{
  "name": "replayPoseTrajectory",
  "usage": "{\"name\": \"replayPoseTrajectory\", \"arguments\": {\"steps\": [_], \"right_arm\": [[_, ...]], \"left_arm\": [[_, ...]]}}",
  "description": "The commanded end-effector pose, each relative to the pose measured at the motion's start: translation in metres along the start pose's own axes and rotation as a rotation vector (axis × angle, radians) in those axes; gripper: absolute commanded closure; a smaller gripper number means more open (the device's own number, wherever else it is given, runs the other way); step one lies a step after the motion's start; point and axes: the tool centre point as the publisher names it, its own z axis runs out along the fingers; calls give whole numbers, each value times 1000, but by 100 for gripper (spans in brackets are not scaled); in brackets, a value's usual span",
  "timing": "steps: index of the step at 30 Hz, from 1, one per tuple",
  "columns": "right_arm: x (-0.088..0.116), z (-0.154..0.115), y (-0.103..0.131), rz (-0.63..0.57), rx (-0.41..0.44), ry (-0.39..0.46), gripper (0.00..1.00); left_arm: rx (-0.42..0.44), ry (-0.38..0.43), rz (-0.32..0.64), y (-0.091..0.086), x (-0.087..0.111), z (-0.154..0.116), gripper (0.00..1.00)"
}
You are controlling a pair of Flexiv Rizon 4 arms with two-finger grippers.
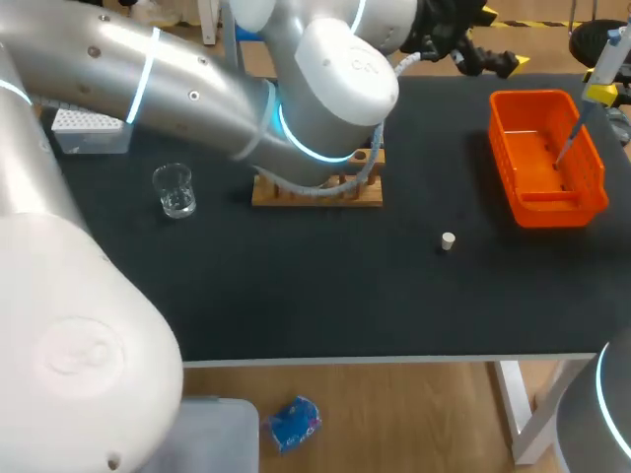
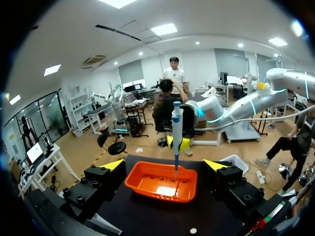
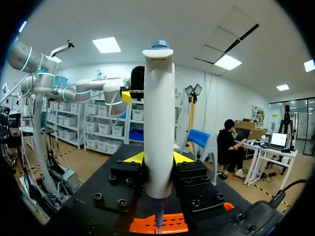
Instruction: Invert the test tube, pick up the pipette, mount the tip to pipette, aspirate from beaker and dispense into the tube, eject the tip, return the pipette, and cap with the stopper.
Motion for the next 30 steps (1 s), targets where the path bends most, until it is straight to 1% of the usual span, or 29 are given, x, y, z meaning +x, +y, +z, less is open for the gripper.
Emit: {"name": "replayPoseTrajectory", "arguments": {"steps": [1, 2, 4, 6, 8, 14, 22, 23, 24, 26, 27, 30], "right_arm": [[-2, -2, -1, 0, 0, 7, 100], [-2, -2, -1, 0, 0, 7, 100], [-2, -2, -1, 0, 0, 7, 100], [-2, -2, -1, 0, 0, 7, 100], [-2, -2, -1, 0, 0, 7, 100], [-2, -2, -1, 0, 0, 7, 100], [-2, -2, -1, 0, 0, 7, 100], [-2, -2, -1, 0, 0, 7, 100], [-2, -2, -1, 0, 0, 7, 100], [-2, -2, -1, 0, 0, 7, 100], [-2, -2, -1, 0, 0, 7, 100], [-2, -2, -1, 0, 0, 7, 100]], "left_arm": [[19, 23, -3, 2, -3, 4, 0], [22, 23, -2, 2, -3, 6, 0], [88, 48, -18, 0, -4, 11, 0], [104, 51, -17, -4, -4, 15, 0], [144, 68, -22, -9, -4, 21, 0], [199, 89, -32, -23, 3, 39, 0], [263, 95, -39, -43, 12, 59, 0], [265, 93, -38, -46, 13, 61, 11], [271, 88, -39, -48, 14, 62, 46], [280, 94, -46, -52, 17, 66, 93], [289, 98, -49, -54, 19, 69, 100], [316, 130, -77, -57, 23, 74, 100]]}}
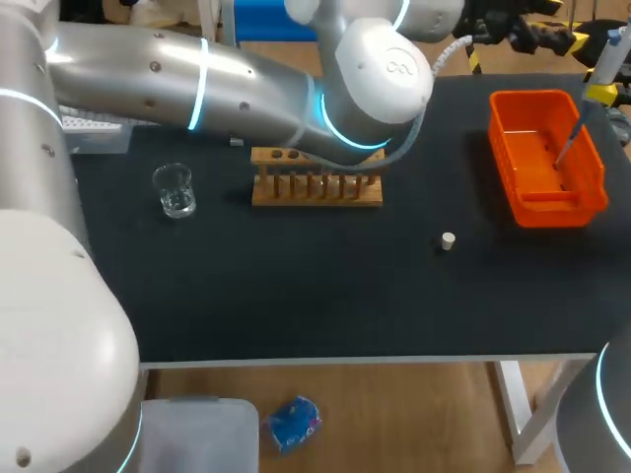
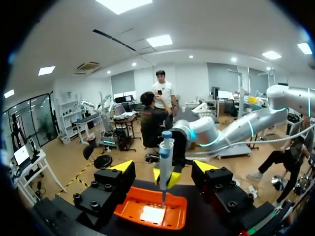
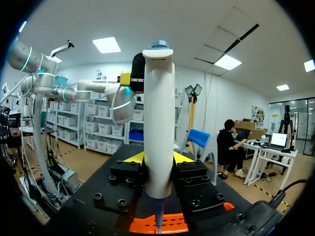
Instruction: Invert the test tube, pick up the pipette, mount the tip to pipette, aspirate from beaker and dispense into the tube, eject the tip, return the pipette, and cap with the stopper.
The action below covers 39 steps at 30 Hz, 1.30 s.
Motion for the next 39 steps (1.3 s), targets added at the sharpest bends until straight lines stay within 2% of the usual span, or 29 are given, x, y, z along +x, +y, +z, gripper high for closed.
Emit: {"name": "replayPoseTrajectory", "arguments": {"steps": [1, 19, 21, 25, 39], "right_arm": [[-2, -2, -1, 0, 0, 7, 100], [-2, -2, -1, 0, 0, 7, 100], [-2, -2, -1, 0, 0, 7, 100], [-2, -2, -1, 0, 0, 7, 100], [-2, -2, -1, 0, 0, 7, 100]], "left_arm": [[168, 28, -26, 0, 1, 13, 100], [168, 28, -26, 0, 1, 13, 100], [254, 38, -29, 1, -3, 18, 100], [326, 45, -10, -3, -6, 22, 100], [451, 115, 1, -15, -3, 54, 100]]}}
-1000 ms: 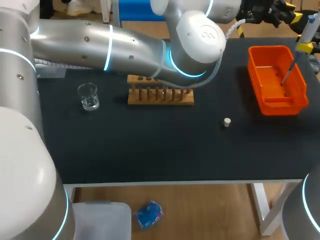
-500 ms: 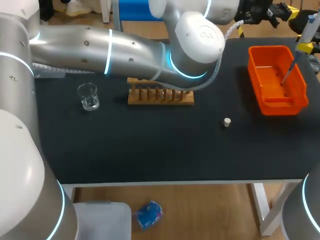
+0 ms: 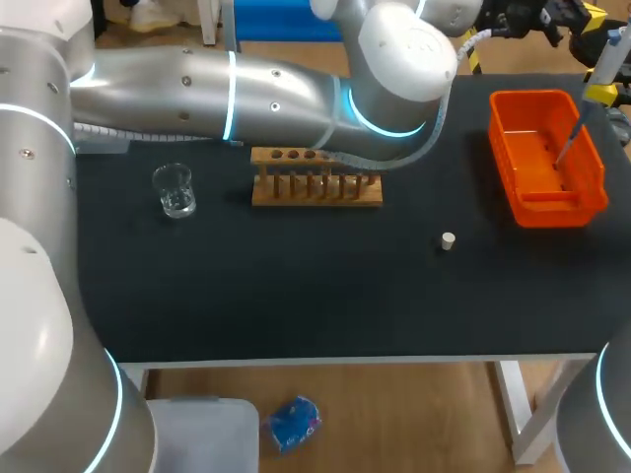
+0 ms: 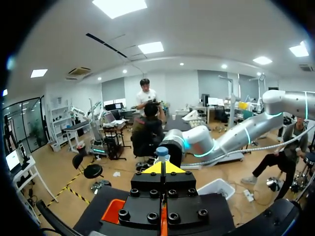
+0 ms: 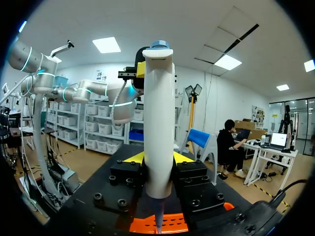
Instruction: Invert the test tube, pick up the pipette, mount the tip to pipette, aspirate from beaker and dispense into the tube, eject the tip, return the pipette, and cap with the stopper.
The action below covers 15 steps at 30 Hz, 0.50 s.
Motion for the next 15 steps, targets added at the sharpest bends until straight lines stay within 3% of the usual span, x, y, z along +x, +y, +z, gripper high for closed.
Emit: {"name": "replayPoseTrajectory", "arguments": {"steps": [1, 15], "right_arm": [[-2, -2, -1, 0, 0, 7, 100], [-2, -2, -1, 0, 0, 7, 100]], "left_arm": [[392, 14, 2, 4, -6, 19, 100], [469, 7, -12, 12, -8, 26, 100]]}}
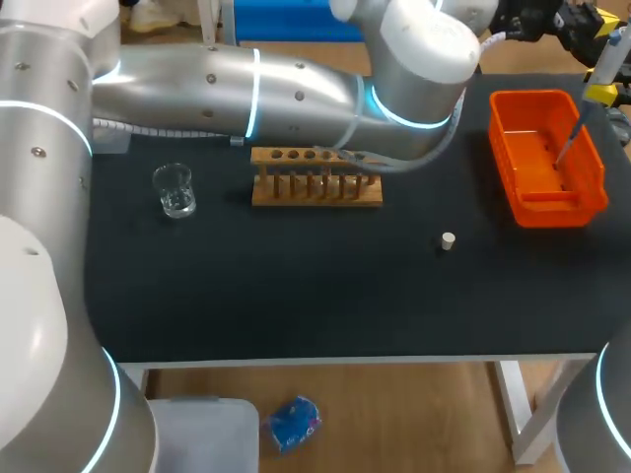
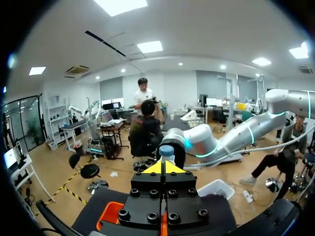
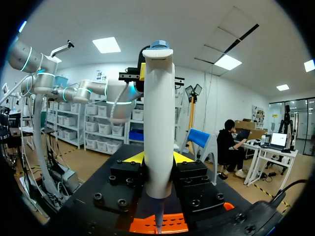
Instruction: Invert the test tube, pick up the pipette, mount the tip to pipette, aspirate from beaker and dispense into the tube, eject the tip, return the pipette, and cap with the stopper.
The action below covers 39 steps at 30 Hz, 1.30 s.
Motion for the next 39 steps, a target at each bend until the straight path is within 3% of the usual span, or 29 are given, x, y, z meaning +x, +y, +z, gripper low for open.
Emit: {"name": "replayPoseTrajectory", "arguments": {"steps": [1, 39], "right_arm": [[-2, -2, -1, 0, 0, 7, 100], [-2, -2, -1, 0, 0, 7, 100]], "left_arm": [[469, -3, 3, 3, -1, 2, 100], [461, 25, -18, 13, 4, 19, 100]]}}
